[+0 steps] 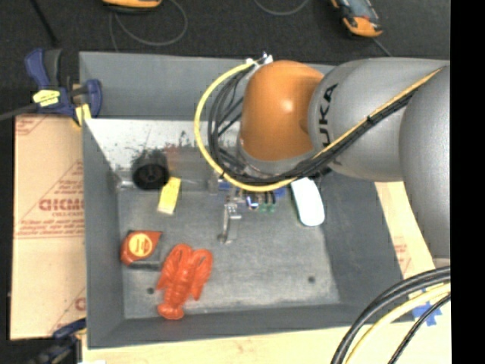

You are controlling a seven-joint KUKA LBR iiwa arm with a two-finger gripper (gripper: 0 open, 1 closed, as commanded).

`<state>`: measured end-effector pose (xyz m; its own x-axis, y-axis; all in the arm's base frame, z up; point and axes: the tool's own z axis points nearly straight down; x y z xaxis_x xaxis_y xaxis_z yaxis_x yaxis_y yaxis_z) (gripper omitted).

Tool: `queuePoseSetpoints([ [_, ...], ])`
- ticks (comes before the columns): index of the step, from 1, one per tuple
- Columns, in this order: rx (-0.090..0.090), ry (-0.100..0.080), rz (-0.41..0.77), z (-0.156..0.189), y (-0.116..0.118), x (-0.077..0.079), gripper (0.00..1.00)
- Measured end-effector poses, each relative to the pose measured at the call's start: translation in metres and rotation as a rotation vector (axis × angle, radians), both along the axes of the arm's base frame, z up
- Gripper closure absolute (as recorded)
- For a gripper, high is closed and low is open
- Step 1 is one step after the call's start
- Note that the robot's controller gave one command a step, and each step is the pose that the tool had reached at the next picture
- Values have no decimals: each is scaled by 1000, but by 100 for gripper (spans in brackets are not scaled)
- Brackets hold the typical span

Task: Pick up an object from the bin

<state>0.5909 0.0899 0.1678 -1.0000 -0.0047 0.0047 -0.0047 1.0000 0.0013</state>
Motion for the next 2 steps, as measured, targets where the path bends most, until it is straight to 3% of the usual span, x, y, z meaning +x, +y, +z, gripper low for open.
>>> queuePoseSetpoints([
  [1, 1, -6, -2, 4, 0, 1, 0],
  [2, -2, -13, 62, -25, 17, -11, 0],
])
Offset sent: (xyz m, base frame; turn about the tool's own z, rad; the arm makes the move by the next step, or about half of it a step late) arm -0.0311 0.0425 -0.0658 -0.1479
